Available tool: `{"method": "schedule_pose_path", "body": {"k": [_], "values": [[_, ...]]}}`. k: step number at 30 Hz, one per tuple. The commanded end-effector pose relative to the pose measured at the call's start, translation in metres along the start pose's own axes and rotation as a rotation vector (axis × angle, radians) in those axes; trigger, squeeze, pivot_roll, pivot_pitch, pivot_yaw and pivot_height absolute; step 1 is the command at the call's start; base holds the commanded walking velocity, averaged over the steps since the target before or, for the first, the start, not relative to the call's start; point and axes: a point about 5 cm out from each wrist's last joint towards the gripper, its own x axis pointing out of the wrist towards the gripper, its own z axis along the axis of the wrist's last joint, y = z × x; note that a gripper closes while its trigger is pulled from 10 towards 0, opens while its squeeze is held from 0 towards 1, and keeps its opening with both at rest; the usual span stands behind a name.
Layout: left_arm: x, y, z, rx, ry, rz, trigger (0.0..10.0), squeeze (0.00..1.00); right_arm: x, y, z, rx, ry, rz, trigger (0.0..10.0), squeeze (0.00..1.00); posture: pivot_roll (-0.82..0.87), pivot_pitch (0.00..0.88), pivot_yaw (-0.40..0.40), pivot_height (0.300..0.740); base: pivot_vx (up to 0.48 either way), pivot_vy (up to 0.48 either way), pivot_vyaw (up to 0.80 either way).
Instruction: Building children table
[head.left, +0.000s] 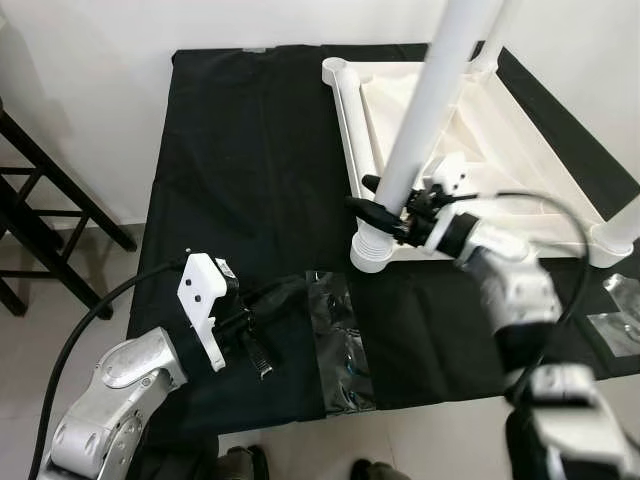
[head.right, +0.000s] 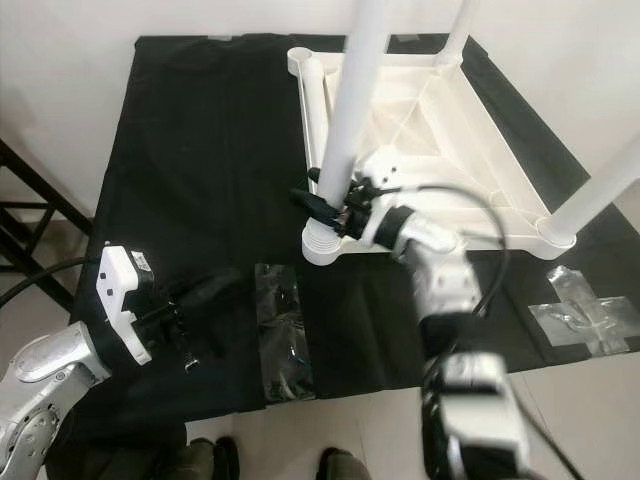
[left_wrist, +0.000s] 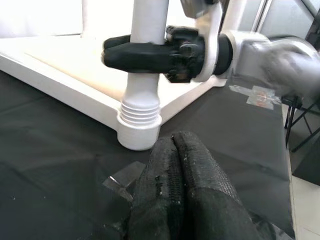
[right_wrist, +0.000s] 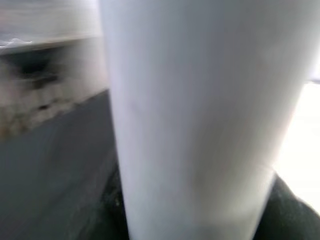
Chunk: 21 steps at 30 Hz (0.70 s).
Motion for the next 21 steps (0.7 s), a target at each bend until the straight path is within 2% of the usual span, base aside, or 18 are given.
{"method": "schedule_pose_path", "body": {"k": [1, 2, 3, 4, 6, 10, 11, 13, 14, 17, 18, 19, 20, 21], "values": [[-0.002, -0.002, -0.002, -0.017, 0.014, -0.014, 10.0, 0.0, -0.028, 0.01, -0.046, 0.039, 0.253, -0.138, 0.0, 0.0, 0.02, 0.199, -0.019, 0.74, 0.0, 0.0, 0.0], [-0.001, -0.002, -0.004, -0.022, 0.013, -0.014, 10.0, 0.0, -0.032, 0.024, -0.05, 0.024, 0.26, -0.134, 0.0, 0.0, 0.01, 0.194, -0.007, 0.74, 0.0, 0.0, 0.0], [-0.001, -0.002, -0.004, -0.022, 0.013, -0.014, 10.0, 0.0, -0.032, 0.024, -0.05, 0.024, 0.26, -0.134, 0.0, 0.0, 0.01, 0.194, -0.007, 0.74, 0.0, 0.0, 0.0], [-0.001, -0.002, -0.005, -0.025, 0.013, -0.014, 10.0, 0.0, -0.032, 0.032, -0.052, 0.004, 0.253, -0.101, 0.0, 0.0, 0.0, 0.189, -0.005, 0.74, 0.0, 0.0, 0.0], [0.003, -0.003, -0.007, -0.029, 0.012, -0.023, 10.0, 0.0, -0.015, 0.022, -0.041, -0.048, 0.209, -0.106, 0.0, 0.0, 0.01, 0.172, -0.019, 0.74, 0.0, 0.0, 0.0], [0.004, -0.003, -0.007, -0.032, 0.009, -0.023, 10.0, 0.0, -0.008, 0.018, -0.036, -0.056, 0.196, -0.102, 0.0, 0.0, 0.01, 0.172, -0.019, 0.74, 0.0, 0.0, 0.0], [0.004, -0.003, -0.007, -0.033, 0.003, -0.017, 10.0, 0.0, -0.002, 0.015, -0.031, -0.056, 0.172, -0.101, 10.0, 0.0, 0.01, 0.171, -0.023, 0.74, 0.0, 0.0, 0.0], [0.004, -0.003, -0.007, -0.033, 0.003, -0.017, 10.0, 0.0, -0.002, 0.015, -0.031, -0.056, 0.172, -0.101, 10.0, 0.0, 0.01, 0.171, -0.023, 0.74, 0.0, 0.0, 0.0], [0.005, -0.004, -0.006, -0.032, -0.001, -0.014, 10.0, 0.0, 0.002, 0.016, -0.026, -0.052, 0.157, -0.071, 10.0, 1.0, 0.01, 0.169, -0.021, 0.74, 0.0, 0.0, 0.0], [0.005, -0.004, -0.006, -0.033, -0.003, -0.011, 10.0, 0.0, 0.007, 0.016, -0.019, -0.035, 0.138, -0.004, 10.0, 1.0, 0.02, 0.17, -0.022, 0.74, 0.0, 0.0, 0.0], [0.005, -0.004, -0.005, -0.032, -0.002, -0.012, 10.0, 0.0, 0.016, 0.014, -0.007, -0.024, 0.103, 0.126, 10.0, 1.0, 0.02, 0.169, -0.023, 0.74, 0.0, 0.0, 0.0], [0.005, -0.004, -0.005, -0.032, -0.002, -0.012, 10.0, 0.0, 0.016, 0.014, -0.007, -0.024, 0.103, 0.126, 10.0, 1.0, 0.02, 0.169, -0.023, 0.74, 0.0, 0.0, 0.0], [0.006, -0.004, -0.005, -0.031, 0.0, -0.013, 10.0, 0.0, 0.018, 0.014, 0.006, -0.032, 0.08, 0.227, 10.0, 0.68, 0.02, 0.168, -0.025, 0.74, 0.0, 0.0, 0.0], [0.006, -0.004, -0.005, -0.031, 0.0, -0.014, 10.0, 0.0, 0.019, 0.01, 0.017, -0.059, 0.054, 0.315, 10.0, 0.0, 0.02, 0.166, -0.023, 0.74, 0.0, 0.0, 0.0]]}}
